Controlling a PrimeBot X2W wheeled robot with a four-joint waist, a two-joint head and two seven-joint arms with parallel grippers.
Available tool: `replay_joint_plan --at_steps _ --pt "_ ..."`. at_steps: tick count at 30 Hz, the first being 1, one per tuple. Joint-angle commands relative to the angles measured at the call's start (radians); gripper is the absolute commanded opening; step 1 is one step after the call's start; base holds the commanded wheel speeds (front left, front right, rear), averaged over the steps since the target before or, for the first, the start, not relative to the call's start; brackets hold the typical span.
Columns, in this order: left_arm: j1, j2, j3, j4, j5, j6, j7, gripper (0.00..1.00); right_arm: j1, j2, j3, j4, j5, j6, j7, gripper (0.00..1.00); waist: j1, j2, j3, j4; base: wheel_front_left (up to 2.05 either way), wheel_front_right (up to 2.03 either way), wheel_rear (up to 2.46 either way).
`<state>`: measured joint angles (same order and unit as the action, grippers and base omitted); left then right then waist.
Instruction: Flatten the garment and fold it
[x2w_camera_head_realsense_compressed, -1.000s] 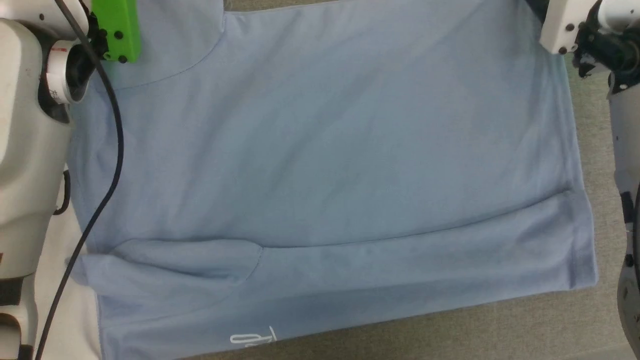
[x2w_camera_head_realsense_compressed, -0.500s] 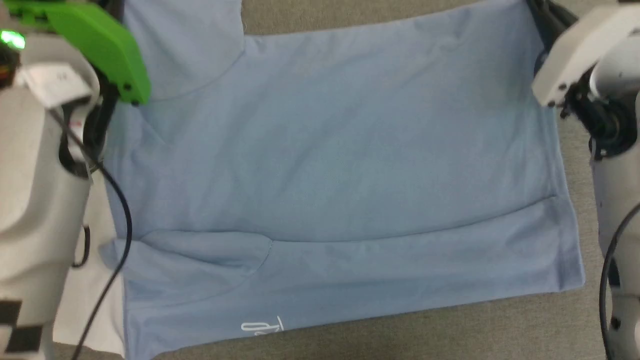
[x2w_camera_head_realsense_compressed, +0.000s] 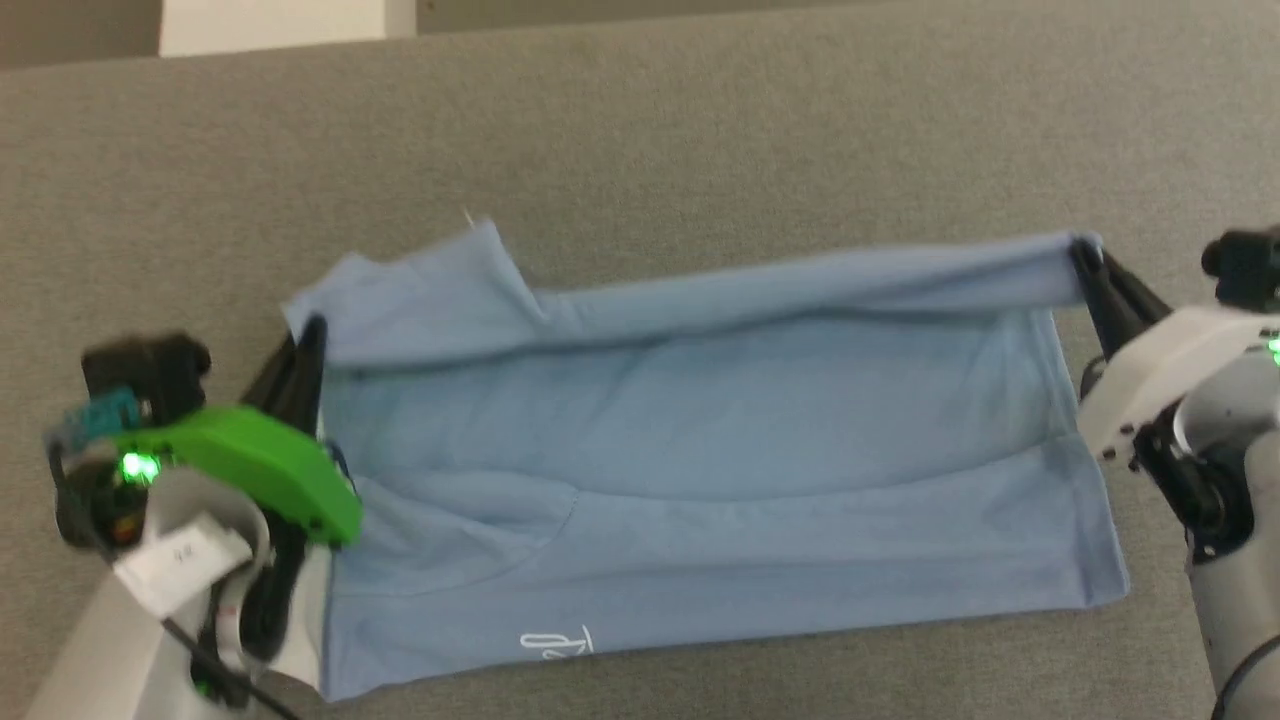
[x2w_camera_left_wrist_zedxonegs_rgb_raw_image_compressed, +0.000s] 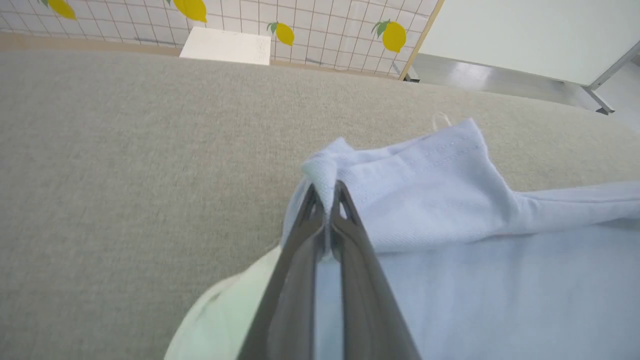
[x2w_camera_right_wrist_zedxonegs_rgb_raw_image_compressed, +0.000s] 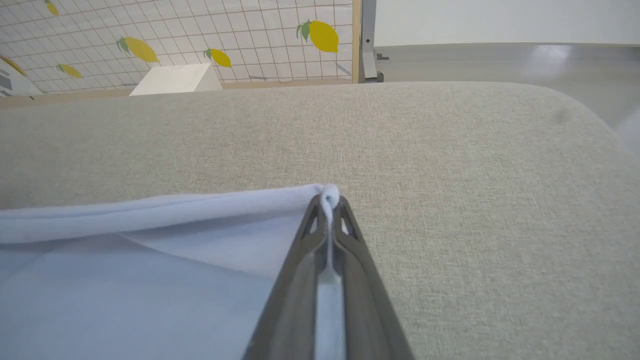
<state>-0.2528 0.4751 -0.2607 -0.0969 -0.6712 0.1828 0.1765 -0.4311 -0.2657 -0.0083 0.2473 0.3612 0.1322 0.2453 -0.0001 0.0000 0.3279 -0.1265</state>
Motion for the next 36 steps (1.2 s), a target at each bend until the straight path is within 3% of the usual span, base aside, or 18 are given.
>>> replay_joint_plan --at_steps 1,10,20,21,22,23,24,31,36 --pt "0.048 -0.004 0.006 -0.016 -0.013 0.01 -0.01 0.0 0.026 -0.007 -0.002 -0.006 -0.012 -0.002 0.009 0.0 0.0001 0.0 -0.072 0.043 0.0 0.0 0.0" --pt "0.28 -0.04 -0.016 -0.037 -0.096 0.002 -0.018 0.0 0.155 -0.079 0.045 -0.012 -0.046 -0.002 0.14 0.0 0.0001 0.0 -0.097 0.078 0.0 0.0 0.0" --pt "0.284 -0.065 -0.077 0.085 -0.095 -0.041 -0.022 0.0 0.177 -0.107 0.128 0.074 -0.081 -0.002 0.275 0.0 0.0001 0.0 -0.1 0.094 0.0 0.0 0.0" --pt "0.28 -0.071 -0.085 0.1 -0.094 -0.047 -0.025 0.05 0.179 -0.102 0.127 0.084 -0.08 -0.002 0.288 0.01 0.0001 0.0 -0.106 0.096 0.0 0.0 0.0" --pt "0.278 -0.076 -0.09 0.111 -0.092 -0.049 -0.028 0.49 0.183 -0.098 0.124 0.089 -0.079 -0.002 0.297 0.3 0.0001 0.0 -0.11 0.096 0.0 0.0 0.0" --pt "0.276 -0.082 -0.096 0.12 -0.09 -0.053 -0.034 1.0 0.188 -0.093 0.119 0.09 -0.076 -0.002 0.303 0.76 0.0001 0.0 -0.117 0.098 0.0 0.0 0.0" --pt "0.276 -0.089 -0.097 0.124 -0.092 -0.057 -0.044 1.0 0.194 -0.087 0.109 0.089 -0.072 -0.002 0.305 1.0 0.0001 0.0 -0.123 0.099 0.0 0.0 0.0" --pt "0.3 -0.123 -0.086 0.108 -0.073 -0.055 -0.153 1.0 0.293 -0.028 -0.016 0.012 -0.064 -0.002 0.279 1.0 0.0001 0.0 -0.18 0.106 0.0 0.0 0.0" --pt "0.286 -0.135 -0.065 0.094 -0.008 -0.026 -0.271 1.0 0.369 0.034 -0.104 -0.104 -0.07 -0.002 0.195 1.0 0.0001 0.0 -0.196 0.108 0.0 0.0 0.0"
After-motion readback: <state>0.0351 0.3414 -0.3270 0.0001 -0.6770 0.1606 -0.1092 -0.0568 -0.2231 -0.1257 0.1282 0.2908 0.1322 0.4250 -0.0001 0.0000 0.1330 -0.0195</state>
